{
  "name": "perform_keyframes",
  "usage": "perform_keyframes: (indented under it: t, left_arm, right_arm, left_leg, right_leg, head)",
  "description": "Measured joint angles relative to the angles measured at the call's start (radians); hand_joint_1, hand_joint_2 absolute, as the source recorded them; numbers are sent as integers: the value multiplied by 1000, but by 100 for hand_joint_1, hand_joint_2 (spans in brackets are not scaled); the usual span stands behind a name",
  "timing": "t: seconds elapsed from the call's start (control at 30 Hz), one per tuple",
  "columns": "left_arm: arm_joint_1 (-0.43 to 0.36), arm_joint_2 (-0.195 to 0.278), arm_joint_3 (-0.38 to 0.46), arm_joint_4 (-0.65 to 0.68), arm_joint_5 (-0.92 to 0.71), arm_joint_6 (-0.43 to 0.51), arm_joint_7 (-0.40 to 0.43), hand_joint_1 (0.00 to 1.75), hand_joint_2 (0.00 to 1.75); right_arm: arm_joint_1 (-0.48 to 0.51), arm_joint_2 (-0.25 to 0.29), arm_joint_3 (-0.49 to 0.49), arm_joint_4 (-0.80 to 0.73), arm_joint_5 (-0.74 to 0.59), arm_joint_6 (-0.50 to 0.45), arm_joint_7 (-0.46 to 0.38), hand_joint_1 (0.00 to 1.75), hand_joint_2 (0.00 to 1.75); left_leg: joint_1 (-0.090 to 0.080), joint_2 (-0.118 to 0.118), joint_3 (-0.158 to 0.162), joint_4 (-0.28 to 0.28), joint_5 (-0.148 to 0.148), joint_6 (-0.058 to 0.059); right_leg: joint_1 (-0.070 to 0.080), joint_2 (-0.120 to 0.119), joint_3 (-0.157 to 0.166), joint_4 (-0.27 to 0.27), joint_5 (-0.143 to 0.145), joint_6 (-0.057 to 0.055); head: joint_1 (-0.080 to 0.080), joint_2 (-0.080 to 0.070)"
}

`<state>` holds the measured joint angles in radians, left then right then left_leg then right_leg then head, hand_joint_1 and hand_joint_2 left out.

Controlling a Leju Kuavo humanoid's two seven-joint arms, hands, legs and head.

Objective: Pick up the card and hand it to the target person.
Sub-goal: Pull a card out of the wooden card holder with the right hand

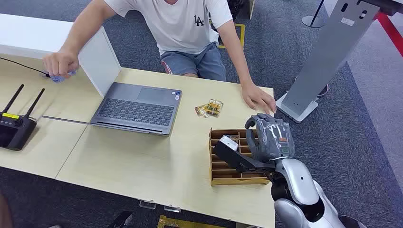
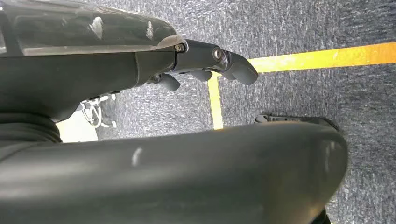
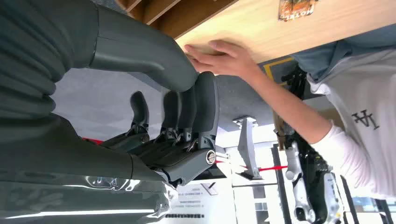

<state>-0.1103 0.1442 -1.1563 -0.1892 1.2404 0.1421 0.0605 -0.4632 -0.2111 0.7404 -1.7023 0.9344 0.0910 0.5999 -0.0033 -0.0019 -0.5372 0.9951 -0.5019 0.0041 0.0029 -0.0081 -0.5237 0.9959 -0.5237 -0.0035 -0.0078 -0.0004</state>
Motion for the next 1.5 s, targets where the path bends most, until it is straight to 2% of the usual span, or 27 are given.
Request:
perform_keyframes:
  t: [0.37,0.5,0.63,0.73,1.17,1.5]
  left_arm:
    - [1,0,0,0,6,1,10,0,0]
    - [1,0,0,0,6,1,11,0,0]
    - [2,0,0,0,7,1,11,0,0]
    - [2,0,0,0,7,1,11,0,0]
    - [2,0,0,0,7,1,11,0,0]
    - [2,0,0,0,7,-1,11,0,0]
  right_arm:
    - [-70,66,90,208,-44,-1,-2,147,175]
    - [-81,80,107,269,-58,-6,2,128,175]
    - [-83,85,116,303,-69,-12,13,96,175]
    - [-83,84,118,318,-75,-15,26,88,175]
    - [-83,80,119,336,-71,-20,53,80,175]
    - [-84,78,119,338,-69,-19,58,88,175]
  left_leg:
    - [0,0,0,0,0,0]
    - [0,0,0,0,0,0]
    - [0,0,0,0,0,0]
    - [0,0,0,0,0,0]
    - [0,0,0,0,0,0]
    - [0,0,0,0,0,0]
  right_leg:
    - [0,0,0,0,0,0]
    - [0,0,0,0,0,0]
    - [0,0,0,0,0,0]
    - [0,0,-1,0,0,0]
    - [0,0,-1,0,0,0]
    - [0,0,-1,0,0,0]
  head:
    - [0,0]
    - [0,0]
    - [0,0]
    - [0,0]
    - [0,0]
    - [0,0]
